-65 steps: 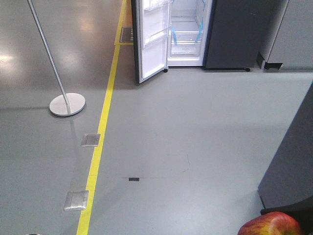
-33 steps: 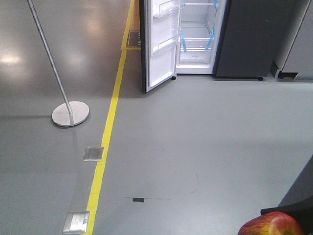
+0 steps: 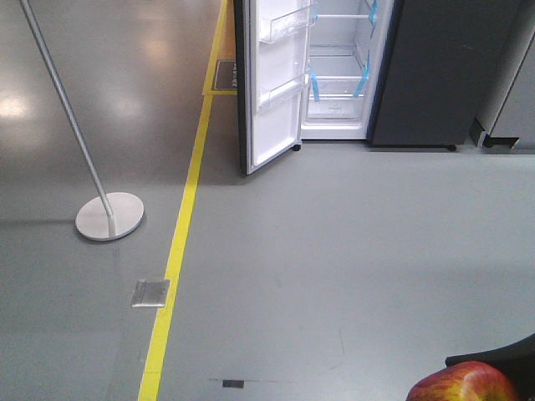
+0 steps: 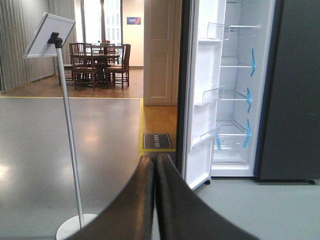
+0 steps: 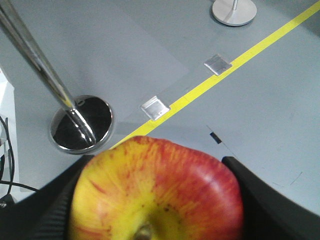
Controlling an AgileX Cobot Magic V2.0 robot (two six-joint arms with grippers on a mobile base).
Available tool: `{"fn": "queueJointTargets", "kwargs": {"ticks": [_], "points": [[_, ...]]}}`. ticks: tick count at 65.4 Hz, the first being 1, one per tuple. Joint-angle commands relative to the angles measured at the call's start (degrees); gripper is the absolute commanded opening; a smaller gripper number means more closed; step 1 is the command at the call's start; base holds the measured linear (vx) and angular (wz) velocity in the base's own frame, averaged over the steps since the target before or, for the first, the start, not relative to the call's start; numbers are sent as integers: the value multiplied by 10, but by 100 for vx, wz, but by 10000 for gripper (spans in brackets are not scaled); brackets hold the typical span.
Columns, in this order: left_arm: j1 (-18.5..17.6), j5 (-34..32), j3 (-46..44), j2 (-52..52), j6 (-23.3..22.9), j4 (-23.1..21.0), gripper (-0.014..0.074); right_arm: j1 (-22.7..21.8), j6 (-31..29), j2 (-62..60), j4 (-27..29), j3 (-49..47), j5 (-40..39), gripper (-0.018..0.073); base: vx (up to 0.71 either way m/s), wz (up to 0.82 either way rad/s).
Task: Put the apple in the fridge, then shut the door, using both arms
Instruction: 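Drive toward the open refrigerator carrying the apple in right gripper, then approach the refrigerator door opening with the apple held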
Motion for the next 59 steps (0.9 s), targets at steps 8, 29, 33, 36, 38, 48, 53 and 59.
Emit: {"fn": "queueJointTargets", "kwargs": {"ticks": [8,29,33,36,38,48,53,59], "points": [[-3,-43,16,-9,-1,-2,-6,0,-4,0,8,-15,-35,169,27,-4],[-3,-43,16,-9,-1,-2,-6,0,-4,0,8,-15,-35,169,25,-3],[-3,-43,16,-9,-1,-2,-6,0,-4,0,8,-15,-35,169,24,0],[-3,-43,16,-9,-1,-2,-6,0,-4,0,8,-15,-35,169,24,1],[-3,-43,16,-9,-1,-2,-6,0,-4,0,8,-15,-35,169,24,1],[-3,-43,16,-9,-1,-2,-6,0,-4,0,8,-15,-35,169,23,1],[-3,-43,16,-9,-1,-2,-6,0,-4,0,8,-15,-35,169,22,0],[-3,-43,16,-9,-1,-2,-6,0,-4,0,8,-15,-35,169,22,0]]}}
